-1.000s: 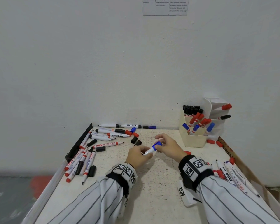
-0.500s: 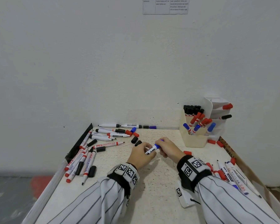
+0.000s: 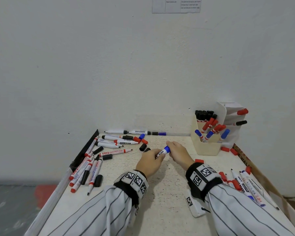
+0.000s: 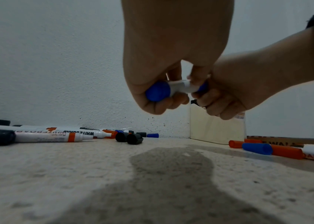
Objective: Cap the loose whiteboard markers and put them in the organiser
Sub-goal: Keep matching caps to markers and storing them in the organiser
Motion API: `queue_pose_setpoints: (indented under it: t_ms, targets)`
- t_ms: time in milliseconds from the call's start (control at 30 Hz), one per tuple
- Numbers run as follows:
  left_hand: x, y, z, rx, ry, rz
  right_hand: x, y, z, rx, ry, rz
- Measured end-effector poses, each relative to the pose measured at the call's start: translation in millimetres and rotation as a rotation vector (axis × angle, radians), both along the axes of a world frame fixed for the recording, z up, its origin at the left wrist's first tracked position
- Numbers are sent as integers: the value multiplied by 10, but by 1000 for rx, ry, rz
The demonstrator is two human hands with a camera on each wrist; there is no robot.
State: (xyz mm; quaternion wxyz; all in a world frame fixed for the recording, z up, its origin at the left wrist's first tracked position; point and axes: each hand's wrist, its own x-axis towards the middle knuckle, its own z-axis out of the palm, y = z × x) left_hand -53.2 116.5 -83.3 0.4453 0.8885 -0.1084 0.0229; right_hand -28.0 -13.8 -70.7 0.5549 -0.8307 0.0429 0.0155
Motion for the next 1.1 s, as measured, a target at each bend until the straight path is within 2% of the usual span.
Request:
queue_pose_setpoints:
  t_ms: [100, 200, 367, 533, 700, 767, 933, 1000, 1100]
  targets:
    - [-22, 6, 27, -15, -12, 33, -1, 1, 0, -166, 4, -13]
    - [-4, 10, 39, 1, -47, 53, 7, -30, -3, -221, 23, -18]
    - [12, -14, 97, 113, -100, 55, -12, -10, 55, -138, -36, -32]
    - [3, -50, 129, 277, -123, -5, -8, -3, 62, -138, 0, -50]
    - [59, -52, 195, 129, -34, -57, -34, 8, 82, -9, -27, -54]
    - [56, -68, 231, 110, -48, -62, -32, 8, 113, 31, -64, -65]
    - [-21, -94, 299, 366, -161, -35, -66, -21, 127, 28, -13, -83]
    - [-10, -99, 309, 334, -120, -53, -91, -27, 111, 57, -6, -84]
    - [7, -113, 333, 188, -32, -75, -103, -32, 121, 79, -29, -58]
